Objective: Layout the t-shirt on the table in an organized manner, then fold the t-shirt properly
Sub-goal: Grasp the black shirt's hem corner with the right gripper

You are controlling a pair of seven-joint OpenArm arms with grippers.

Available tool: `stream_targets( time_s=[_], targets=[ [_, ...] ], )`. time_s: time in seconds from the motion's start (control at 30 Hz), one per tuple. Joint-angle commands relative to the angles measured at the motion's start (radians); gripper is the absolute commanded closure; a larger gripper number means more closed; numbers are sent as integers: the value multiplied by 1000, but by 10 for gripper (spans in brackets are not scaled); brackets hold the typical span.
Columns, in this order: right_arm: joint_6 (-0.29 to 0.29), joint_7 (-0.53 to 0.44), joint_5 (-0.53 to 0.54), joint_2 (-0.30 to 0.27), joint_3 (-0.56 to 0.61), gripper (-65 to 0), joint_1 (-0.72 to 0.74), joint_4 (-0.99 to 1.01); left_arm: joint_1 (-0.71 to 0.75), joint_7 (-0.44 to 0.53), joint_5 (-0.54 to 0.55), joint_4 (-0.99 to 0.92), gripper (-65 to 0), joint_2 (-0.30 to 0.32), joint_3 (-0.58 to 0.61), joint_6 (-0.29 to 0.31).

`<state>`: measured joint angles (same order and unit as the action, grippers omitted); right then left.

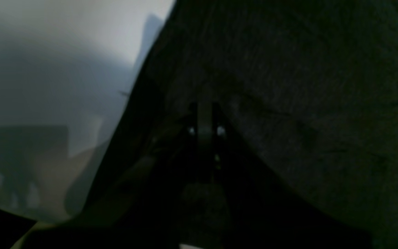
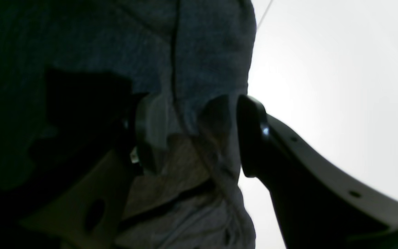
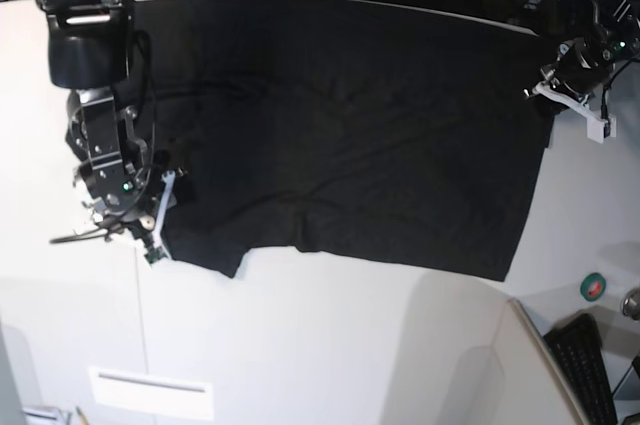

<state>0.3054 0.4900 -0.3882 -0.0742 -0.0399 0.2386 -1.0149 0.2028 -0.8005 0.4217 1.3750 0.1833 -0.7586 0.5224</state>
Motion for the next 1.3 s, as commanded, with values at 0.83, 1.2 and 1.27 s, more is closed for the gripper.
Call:
stream_targets(
  time_s=[0.83,1.2,1.27],
  targets=[
    [-162,-58,-4,-45,-73,-69,69,32,-4,20,15,16,0,15,-8,2],
    [-55,-57,-4,34,-64,-69,-94,-250,-4,20,15,16,0,15,-6,2],
    [19,-57,-5,50,-62,-65,-109,-249,-4,20,15,16,0,15,-6,2]
  ],
)
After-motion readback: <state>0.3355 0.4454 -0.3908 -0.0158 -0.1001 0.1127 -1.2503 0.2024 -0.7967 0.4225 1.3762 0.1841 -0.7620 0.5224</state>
